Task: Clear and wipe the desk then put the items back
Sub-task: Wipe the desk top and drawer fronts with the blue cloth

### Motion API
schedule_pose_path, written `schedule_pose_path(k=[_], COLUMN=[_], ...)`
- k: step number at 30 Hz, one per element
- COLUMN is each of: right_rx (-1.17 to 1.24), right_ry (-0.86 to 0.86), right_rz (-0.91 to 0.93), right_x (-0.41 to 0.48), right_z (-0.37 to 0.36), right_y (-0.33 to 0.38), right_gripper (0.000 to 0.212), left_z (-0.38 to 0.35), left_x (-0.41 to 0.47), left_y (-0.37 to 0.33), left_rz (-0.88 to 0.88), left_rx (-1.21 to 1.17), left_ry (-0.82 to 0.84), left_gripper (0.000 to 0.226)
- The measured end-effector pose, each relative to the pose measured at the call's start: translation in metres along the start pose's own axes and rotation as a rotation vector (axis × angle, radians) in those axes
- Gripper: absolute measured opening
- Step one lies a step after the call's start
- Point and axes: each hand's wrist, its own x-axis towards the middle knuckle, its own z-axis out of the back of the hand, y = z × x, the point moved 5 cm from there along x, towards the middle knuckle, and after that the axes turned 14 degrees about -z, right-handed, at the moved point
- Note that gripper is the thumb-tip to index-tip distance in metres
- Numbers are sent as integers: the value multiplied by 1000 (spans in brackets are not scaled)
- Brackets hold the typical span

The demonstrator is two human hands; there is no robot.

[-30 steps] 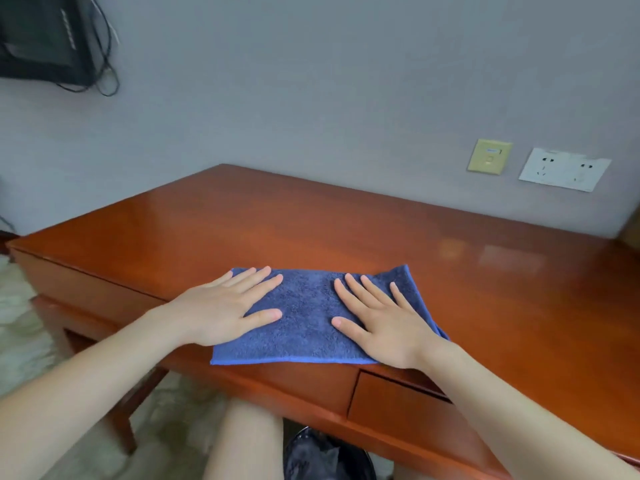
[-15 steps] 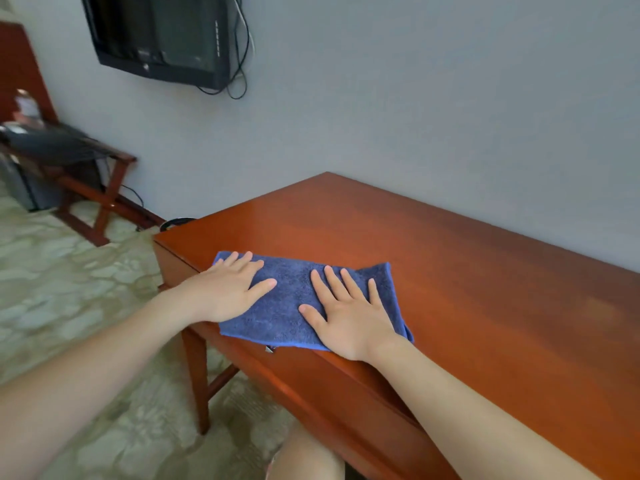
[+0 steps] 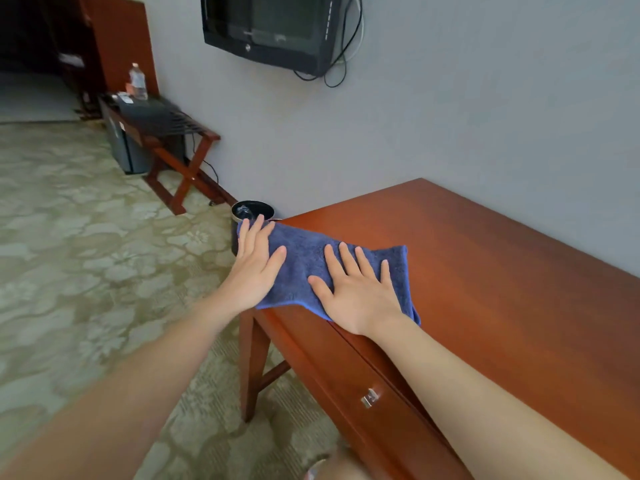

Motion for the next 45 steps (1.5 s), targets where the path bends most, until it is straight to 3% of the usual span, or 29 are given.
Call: schedule_pose_path(k=[5, 8, 12, 18, 23, 38, 45], right_rx=[2, -3, -18, -45, -42, -39, -47], right_ry=[10, 2, 8, 22, 20, 44, 32], right_rz=[59, 92, 134, 224, 254, 244, 241], right_x=[32, 41, 38, 16, -10, -109, -150], right_z=[0, 0, -1, -1, -2, -3, -2], right_y=[38, 45, 42, 24, -9, -101, -134], right_gripper=[68, 68, 70, 68, 68, 66, 62], left_z=[-10, -21, -41, -67, -83, -134, -160], left_x=[-2, -8, -23, -60, -84, -165, -189], left_y=[26, 42, 56, 39, 0, -99, -149], left_rz=[73, 74, 65, 78, 103, 165, 259], left_rx=[-440, -579, -506, -374, -318, -361, -433], left_ry=[-295, -388, -365, -289, -200, 36, -42], left_gripper=[68, 76, 58, 70, 65, 62, 71])
